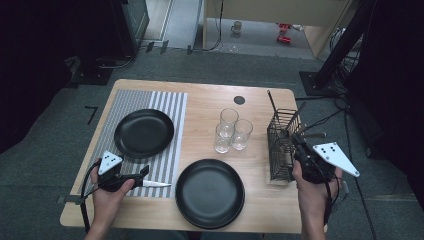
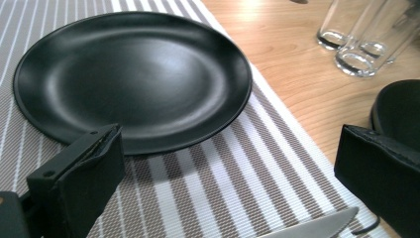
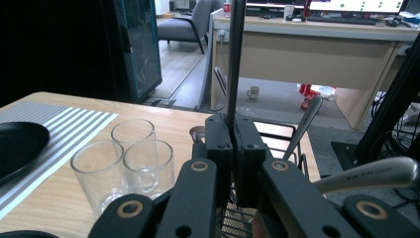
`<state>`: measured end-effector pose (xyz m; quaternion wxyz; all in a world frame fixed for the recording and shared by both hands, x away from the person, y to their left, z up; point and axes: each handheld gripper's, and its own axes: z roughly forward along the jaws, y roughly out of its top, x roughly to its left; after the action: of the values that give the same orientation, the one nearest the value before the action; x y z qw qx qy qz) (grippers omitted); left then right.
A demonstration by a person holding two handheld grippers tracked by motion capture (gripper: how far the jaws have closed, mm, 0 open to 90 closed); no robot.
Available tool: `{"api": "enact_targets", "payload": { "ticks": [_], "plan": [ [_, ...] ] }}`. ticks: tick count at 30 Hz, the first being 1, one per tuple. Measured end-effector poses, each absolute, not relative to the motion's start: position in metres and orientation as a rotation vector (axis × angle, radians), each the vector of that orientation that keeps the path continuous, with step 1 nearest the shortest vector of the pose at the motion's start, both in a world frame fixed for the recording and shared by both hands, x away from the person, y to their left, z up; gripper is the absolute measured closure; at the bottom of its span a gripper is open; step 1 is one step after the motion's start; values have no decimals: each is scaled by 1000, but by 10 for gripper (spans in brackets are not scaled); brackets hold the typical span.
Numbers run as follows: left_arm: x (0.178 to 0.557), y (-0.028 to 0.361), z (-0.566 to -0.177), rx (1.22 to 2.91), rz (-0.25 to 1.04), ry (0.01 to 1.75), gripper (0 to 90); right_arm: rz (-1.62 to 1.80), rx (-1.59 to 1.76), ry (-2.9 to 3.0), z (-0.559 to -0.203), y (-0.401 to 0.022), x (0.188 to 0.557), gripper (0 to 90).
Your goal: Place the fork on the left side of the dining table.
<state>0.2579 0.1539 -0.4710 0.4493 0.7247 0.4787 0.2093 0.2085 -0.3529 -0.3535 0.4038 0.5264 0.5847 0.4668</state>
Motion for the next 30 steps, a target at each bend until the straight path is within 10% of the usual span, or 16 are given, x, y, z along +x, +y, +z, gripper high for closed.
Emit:
{"api": "enact_targets", "payload": {
  "ticks": [30],
  "plan": [
    [259,116,-465,1819,475,1092,0,1281,1250,1451,-321,-331,203,882]
  ]
}}
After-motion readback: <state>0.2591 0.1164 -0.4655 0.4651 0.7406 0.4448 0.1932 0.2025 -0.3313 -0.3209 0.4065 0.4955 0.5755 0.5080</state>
